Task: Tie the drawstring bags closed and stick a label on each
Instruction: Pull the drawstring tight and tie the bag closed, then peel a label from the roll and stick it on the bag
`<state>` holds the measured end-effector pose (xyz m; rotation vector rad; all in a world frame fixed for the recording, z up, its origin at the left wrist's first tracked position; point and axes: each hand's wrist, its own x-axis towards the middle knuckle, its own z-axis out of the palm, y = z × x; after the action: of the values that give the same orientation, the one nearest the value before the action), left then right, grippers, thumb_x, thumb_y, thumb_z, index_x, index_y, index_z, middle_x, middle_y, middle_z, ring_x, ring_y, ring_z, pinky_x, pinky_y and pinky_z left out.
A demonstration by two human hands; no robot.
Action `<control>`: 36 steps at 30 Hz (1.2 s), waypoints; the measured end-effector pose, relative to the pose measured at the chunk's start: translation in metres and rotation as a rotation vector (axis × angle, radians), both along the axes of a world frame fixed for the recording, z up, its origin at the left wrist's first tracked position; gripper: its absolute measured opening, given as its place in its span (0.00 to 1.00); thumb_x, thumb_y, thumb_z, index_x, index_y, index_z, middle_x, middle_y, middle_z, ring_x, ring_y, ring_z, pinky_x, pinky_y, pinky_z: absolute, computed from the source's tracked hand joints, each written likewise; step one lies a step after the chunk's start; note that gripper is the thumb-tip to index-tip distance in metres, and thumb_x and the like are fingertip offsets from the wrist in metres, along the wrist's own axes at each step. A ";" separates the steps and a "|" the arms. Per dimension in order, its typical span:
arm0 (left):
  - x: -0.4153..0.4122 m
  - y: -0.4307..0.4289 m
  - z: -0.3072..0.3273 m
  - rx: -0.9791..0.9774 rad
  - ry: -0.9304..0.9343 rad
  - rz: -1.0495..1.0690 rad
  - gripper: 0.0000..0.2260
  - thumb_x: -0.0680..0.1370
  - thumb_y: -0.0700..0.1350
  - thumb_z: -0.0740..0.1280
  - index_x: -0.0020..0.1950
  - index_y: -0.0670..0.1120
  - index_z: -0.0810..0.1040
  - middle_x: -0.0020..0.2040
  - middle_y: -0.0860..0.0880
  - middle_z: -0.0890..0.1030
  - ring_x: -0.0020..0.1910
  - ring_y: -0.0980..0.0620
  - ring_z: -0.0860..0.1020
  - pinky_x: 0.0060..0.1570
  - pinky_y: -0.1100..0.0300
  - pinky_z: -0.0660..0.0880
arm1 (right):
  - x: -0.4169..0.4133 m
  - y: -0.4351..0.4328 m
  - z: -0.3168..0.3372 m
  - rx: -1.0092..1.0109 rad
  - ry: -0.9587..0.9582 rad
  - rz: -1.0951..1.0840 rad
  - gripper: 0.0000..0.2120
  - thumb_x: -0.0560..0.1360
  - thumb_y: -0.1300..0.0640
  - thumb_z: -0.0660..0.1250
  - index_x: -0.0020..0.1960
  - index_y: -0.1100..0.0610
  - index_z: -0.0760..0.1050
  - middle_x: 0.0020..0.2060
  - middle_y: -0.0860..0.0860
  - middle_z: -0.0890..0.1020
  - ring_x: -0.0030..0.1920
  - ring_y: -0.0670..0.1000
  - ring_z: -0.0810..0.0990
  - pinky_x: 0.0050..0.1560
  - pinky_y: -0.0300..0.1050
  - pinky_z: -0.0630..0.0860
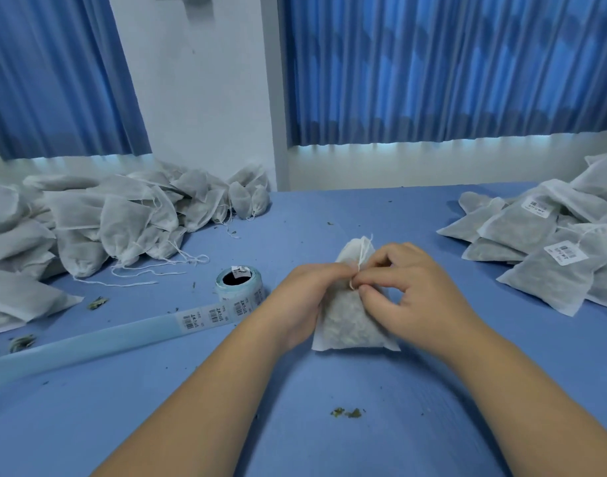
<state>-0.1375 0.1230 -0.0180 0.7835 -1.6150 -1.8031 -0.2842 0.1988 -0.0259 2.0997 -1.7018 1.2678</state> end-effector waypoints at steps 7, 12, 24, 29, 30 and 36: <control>0.044 0.009 -0.004 0.024 -0.006 0.155 0.08 0.75 0.36 0.66 0.47 0.34 0.83 0.43 0.38 0.83 0.45 0.42 0.82 0.49 0.50 0.77 | 0.031 0.007 -0.001 0.072 -0.233 0.198 0.11 0.71 0.57 0.66 0.47 0.46 0.85 0.46 0.44 0.79 0.50 0.44 0.76 0.52 0.32 0.69; 0.108 0.020 -0.005 -0.157 -0.187 0.443 0.05 0.63 0.47 0.67 0.34 0.47 0.75 0.33 0.47 0.74 0.34 0.49 0.72 0.40 0.54 0.66 | 0.038 -0.001 -0.002 0.150 -0.428 0.159 0.15 0.74 0.66 0.68 0.44 0.46 0.81 0.42 0.45 0.79 0.41 0.40 0.76 0.43 0.31 0.69; 0.208 0.012 -0.028 -0.311 -0.354 0.846 0.12 0.65 0.51 0.63 0.38 0.43 0.76 0.31 0.50 0.74 0.33 0.49 0.72 0.34 0.55 0.66 | 0.156 -0.058 -0.002 0.472 -0.263 0.181 0.13 0.71 0.53 0.63 0.55 0.44 0.75 0.32 0.43 0.77 0.34 0.45 0.76 0.40 0.44 0.77; 0.207 0.003 -0.041 -0.350 -0.344 0.897 0.07 0.75 0.42 0.63 0.42 0.37 0.73 0.34 0.48 0.72 0.33 0.50 0.69 0.34 0.55 0.66 | 0.188 -0.076 -0.013 0.494 -0.152 0.104 0.14 0.74 0.53 0.62 0.59 0.45 0.73 0.35 0.42 0.76 0.41 0.47 0.76 0.45 0.47 0.75; 0.207 0.002 -0.043 -0.360 -0.338 0.901 0.07 0.75 0.42 0.64 0.44 0.37 0.74 0.35 0.48 0.73 0.33 0.50 0.69 0.34 0.54 0.66 | 0.190 -0.076 -0.018 0.499 -0.140 0.118 0.12 0.74 0.54 0.61 0.56 0.46 0.74 0.34 0.42 0.75 0.40 0.46 0.75 0.45 0.48 0.75; 0.211 -0.002 -0.046 -0.364 -0.301 0.857 0.06 0.75 0.42 0.64 0.38 0.45 0.74 0.26 0.58 0.72 0.27 0.58 0.69 0.32 0.57 0.65 | 0.187 -0.076 -0.031 0.483 -0.177 0.189 0.10 0.72 0.56 0.65 0.44 0.40 0.72 0.32 0.40 0.77 0.32 0.39 0.73 0.38 0.40 0.72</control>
<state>0.0734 0.1210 -0.0637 1.3429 -1.3895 -0.7931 -0.0976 0.1227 -0.0571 2.5308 -2.1017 1.2141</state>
